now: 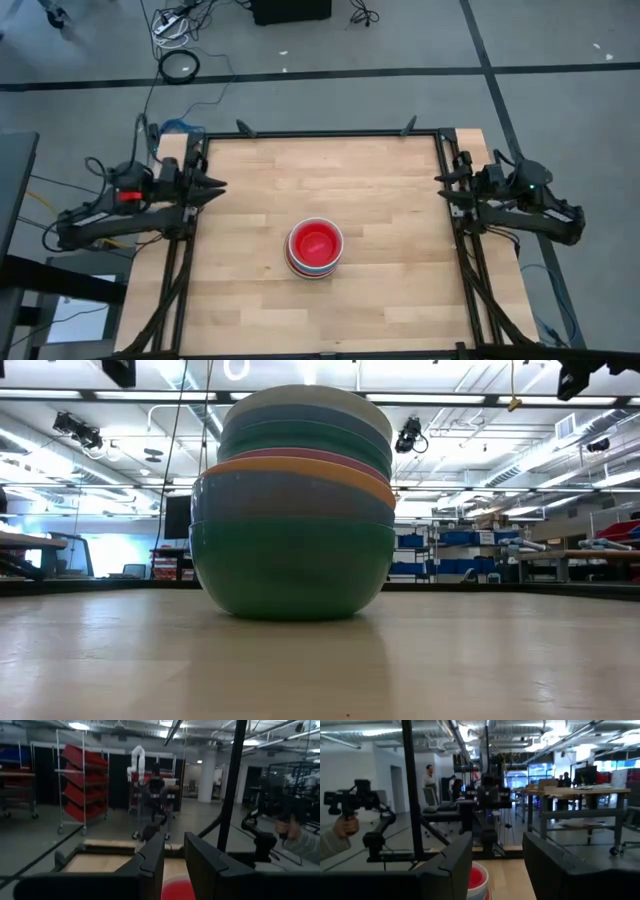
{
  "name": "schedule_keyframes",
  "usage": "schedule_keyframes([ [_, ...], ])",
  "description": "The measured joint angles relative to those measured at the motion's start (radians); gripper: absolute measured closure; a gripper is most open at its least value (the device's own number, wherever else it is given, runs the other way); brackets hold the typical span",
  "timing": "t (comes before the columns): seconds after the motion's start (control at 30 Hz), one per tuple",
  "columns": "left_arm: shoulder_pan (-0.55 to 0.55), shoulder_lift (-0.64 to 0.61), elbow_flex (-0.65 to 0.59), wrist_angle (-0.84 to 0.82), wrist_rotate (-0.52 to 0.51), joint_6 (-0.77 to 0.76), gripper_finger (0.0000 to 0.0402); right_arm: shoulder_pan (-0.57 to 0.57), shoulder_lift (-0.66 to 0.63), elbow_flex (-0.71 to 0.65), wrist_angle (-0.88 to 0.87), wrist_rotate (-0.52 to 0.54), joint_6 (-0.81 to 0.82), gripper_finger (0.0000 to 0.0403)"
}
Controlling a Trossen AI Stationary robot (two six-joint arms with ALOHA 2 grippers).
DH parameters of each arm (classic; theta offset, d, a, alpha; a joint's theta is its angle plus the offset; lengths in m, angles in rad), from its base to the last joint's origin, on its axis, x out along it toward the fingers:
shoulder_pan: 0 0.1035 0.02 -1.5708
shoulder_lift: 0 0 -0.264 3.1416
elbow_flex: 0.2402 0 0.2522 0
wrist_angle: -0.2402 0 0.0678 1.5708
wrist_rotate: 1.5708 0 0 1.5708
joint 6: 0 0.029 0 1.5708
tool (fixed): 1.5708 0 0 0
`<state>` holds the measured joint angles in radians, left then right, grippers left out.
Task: Nest bowls inside each other
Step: Return to Home Position
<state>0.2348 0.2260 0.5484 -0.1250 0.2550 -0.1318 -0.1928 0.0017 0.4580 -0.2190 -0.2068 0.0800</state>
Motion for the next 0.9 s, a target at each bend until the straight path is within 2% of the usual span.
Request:
schedule_keyframes([
  [0.17, 0.000, -0.051, -0.083, 0.025, 0.000, 0.002, 0.0318, 0.000, 0.003, 0.000, -0.031, -0.002, 0.005, 0.0239],
  [0.43, -0.001, -0.205, -0.213, 0.072, 0.002, -0.006, 0.0318, 0.000, 0.003, -0.021, -0.049, -0.005, -0.026, 0.0239],
  [0.6, -0.001, -0.227, -0.278, 0.100, 0.004, 0.024, 0.0318, 0.000, 0.003, -0.107, -0.038, -0.006, -0.036, 0.0239],
  [0.7, -0.001, -0.226, -0.319, 0.128, 0.008, 0.027, 0.0318, 0.000, 0.003, -0.179, 0.037, -0.031, -0.029, 0.0239],
  [0.9, -0.001, -0.226, -0.420, 0.183, 0.076, 0.081, 0.0318, 0.000, 0.003, -0.279, 0.114, -0.056, -0.062, 0.0239],
])
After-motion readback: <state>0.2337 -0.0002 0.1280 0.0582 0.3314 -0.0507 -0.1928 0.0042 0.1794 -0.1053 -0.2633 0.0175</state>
